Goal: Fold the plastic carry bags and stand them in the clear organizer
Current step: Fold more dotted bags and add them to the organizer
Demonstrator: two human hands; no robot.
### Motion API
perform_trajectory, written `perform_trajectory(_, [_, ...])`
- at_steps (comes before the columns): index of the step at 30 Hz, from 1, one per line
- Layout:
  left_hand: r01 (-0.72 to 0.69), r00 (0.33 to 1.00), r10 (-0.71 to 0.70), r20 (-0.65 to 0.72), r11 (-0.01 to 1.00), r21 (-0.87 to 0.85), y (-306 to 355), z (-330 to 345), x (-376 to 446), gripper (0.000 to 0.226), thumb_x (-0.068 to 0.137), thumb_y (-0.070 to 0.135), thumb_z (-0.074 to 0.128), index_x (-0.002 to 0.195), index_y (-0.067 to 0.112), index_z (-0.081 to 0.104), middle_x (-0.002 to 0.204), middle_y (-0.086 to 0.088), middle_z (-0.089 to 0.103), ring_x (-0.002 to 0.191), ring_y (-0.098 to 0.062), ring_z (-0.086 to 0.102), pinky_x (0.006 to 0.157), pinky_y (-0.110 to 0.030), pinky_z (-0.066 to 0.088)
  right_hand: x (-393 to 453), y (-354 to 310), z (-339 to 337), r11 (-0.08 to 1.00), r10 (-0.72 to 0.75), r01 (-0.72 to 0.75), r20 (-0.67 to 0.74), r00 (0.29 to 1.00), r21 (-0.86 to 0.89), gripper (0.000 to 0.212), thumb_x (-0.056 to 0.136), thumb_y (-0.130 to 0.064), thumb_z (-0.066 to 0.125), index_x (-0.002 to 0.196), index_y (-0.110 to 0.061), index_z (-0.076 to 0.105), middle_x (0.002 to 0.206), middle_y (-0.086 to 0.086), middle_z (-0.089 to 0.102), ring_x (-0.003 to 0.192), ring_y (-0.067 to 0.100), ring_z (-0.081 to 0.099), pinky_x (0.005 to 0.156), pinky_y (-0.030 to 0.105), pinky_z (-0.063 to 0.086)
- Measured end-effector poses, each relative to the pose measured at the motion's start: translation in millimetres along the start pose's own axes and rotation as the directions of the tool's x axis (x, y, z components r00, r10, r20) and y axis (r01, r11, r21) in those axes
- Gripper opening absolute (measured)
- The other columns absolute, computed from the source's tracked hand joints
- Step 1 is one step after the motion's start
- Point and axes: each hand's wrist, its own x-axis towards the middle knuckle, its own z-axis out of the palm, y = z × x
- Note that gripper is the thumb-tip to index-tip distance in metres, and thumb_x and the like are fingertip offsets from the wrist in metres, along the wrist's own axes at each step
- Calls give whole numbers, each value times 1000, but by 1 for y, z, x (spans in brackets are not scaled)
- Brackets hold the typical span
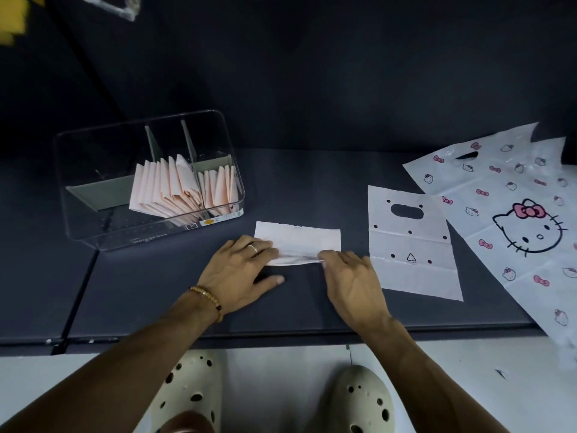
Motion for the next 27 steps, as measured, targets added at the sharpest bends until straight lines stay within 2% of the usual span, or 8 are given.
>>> perform_trajectory(4, [211, 977, -195, 86, 941, -266, -4, -10, 9, 20, 94, 30, 55, 99, 20, 73, 90, 1, 68, 92, -22, 58, 80, -31, 44, 13, 7, -1, 894, 291, -317, 126, 948, 318, 12, 95, -25, 54, 93, -17, 63, 76, 4, 68, 69, 27, 60, 67, 32, 46])
perform_trajectory(6, [358, 933, -339, 117, 856, -372, -4, -12, 11, 24, 94, 33, 56, 77, 22, 70, 65, 9, 54, 73, -24, 54, 68, -29, 37, 17, 13, 0, 845, 365, -406, 181, 913, 347, 14, 95, -31, 54, 93, -20, 62, 86, 0, 69, 77, 22, 60, 67, 28, 41])
perform_trajectory(9, [481, 874, -472, 116, 804, -351, -2, -12, 13, 46, 90, 33, 61, 48, 21, 45, 47, 7, 39, 57, -23, 43, 58, -31, 38, 24, 13, 4, 856, 374, -423, 207, 904, 298, 16, 96, -32, 53, 93, -19, 61, 89, 2, 70, 82, 25, 62, 69, 27, 40])
perform_trajectory(16, [665, 741, -662, 117, 697, -270, 7, -1, 18, 34, 84, 38, 65, 58, 21, 51, 58, 2, 58, 71, -28, 59, 61, -31, 47, 37, 10, 16, 916, 376, -390, 136, 916, 90, 19, 97, -33, 51, 101, -17, 60, 86, 8, 70, 84, 30, 64, 70, 30, 41])
perform_trajectory(22, [712, 699, -708, 100, 674, -197, 7, 3, 21, 18, 81, 44, 65, 76, 27, 62, 78, 2, 67, 83, -26, 63, 67, -32, 49, 41, 8, 16, 836, 506, -529, 168, 846, 146, 21, 92, -37, 59, 101, -18, 62, 91, 7, 69, 93, 30, 61, 73, 30, 45])
perform_trajectory(24, [674, 731, -682, 7, 720, -166, 8, 2, 17, 17, 79, 39, 69, 88, 26, 62, 84, 1, 66, 83, -27, 62, 67, -34, 49, 42, 9, 16, 790, 555, -585, 194, 809, 180, 23, 90, -40, 61, 98, -18, 63, 90, 6, 68, 93, 29, 60, 69, 29, 44])
perform_trajectory(25, [586, 798, -598, -78, 799, -137, 8, 4, 14, 22, 77, 30, 72, 95, 23, 63, 90, -2, 65, 85, -28, 61, 68, -36, 48, 43, 10, 15, 770, 574, -607, 203, 793, 195, 24, 89, -41, 63, 97, -18, 64, 89, 6, 68, 92, 28, 61, 68, 28, 42])
perform_trajectory(27, [239, 948, -235, -216, 971, -6, 7, 9, 10, 34, 69, 6, 74, 102, 14, 68, 101, -6, 66, 93, -31, 63, 75, -38, 47, 44, 12, 16, 747, 595, -630, 210, 776, 214, 26, 87, -43, 65, 96, -18, 65, 88, 5, 68, 90, 27, 61, 66, 27, 40])
